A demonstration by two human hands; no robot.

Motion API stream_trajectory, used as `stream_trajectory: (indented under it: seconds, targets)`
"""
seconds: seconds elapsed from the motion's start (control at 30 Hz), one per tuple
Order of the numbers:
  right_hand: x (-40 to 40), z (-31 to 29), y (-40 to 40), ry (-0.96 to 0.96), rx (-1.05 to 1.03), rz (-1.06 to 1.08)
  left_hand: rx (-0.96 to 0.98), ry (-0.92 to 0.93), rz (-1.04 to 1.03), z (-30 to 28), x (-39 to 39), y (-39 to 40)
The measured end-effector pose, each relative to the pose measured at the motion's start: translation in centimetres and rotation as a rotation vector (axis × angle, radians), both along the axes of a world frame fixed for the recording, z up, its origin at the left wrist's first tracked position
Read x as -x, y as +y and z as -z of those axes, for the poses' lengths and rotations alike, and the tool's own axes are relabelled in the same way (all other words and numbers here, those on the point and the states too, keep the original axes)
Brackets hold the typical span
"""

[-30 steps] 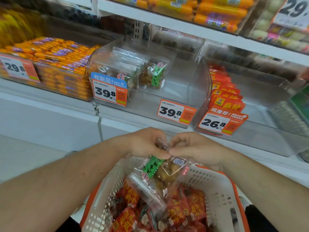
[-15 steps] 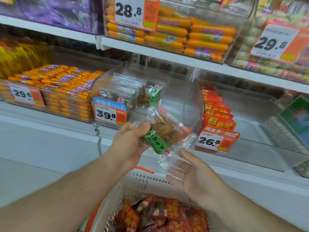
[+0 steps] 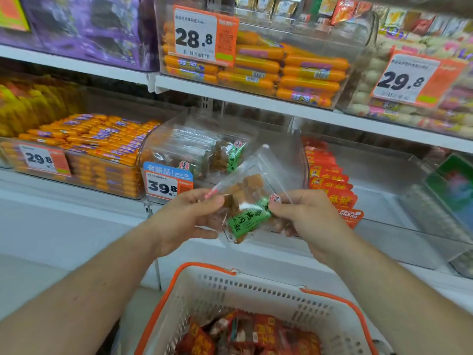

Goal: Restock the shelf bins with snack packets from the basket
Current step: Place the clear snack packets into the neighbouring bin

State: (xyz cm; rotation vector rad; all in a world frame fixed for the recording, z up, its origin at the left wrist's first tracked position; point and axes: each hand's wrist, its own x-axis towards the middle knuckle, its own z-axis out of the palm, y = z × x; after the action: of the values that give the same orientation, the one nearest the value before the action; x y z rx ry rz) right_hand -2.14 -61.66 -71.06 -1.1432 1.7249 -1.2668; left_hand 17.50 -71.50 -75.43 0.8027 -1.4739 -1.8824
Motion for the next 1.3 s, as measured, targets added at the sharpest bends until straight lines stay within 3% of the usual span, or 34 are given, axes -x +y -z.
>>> stream_trajectory:
  seconds: [0.13, 0.27, 0.33, 0.43, 0.53, 0.63, 0.77, 1.3]
  targets:
    - [-0.1, -1.2, -1.1, -0.055, 0.052, 0.032, 0.155, -0.205, 0.029, -0.1, 0.0, 0.3]
    - [-1.6, 0.2, -1.9, -0.020, 0.011, 0.063, 0.182, -0.188, -0.083, 0.1, 0.9, 0.8]
    - [-1.6, 0.1, -2.6, -0.096, -0.036, 0.088, 0.220, -0.192, -0.115, -0.1, 1.1, 0.9]
    - [-0.4, -1.2, -4.8, -0.381, -0.140, 0.051, 0.474, -0.213, -0.431, -0.5, 0.8, -0.1]
    - [1.0, -2.2, -7.6, -0.480, -0.183, 0.073, 0.765, -0.301, -0.861, -0.9, -0.3, -2.3]
    - [1.5, -2.1, -11.0, -0.385, -0.171, 0.158, 0.840, -0.565, -1.027, -0.6, -1.1, -4.8]
    - [1.7, -0.9, -15.6, -0.108, -0.146, 0.213, 0.695, -0.720, -0.971, 0.5, -0.4, -6.7]
    - [2.1, 4.7, -23.3, 0.101, -0.200, 0.211, 0.726, -0.701, -0.964, 1.7, 1.0, -7.3]
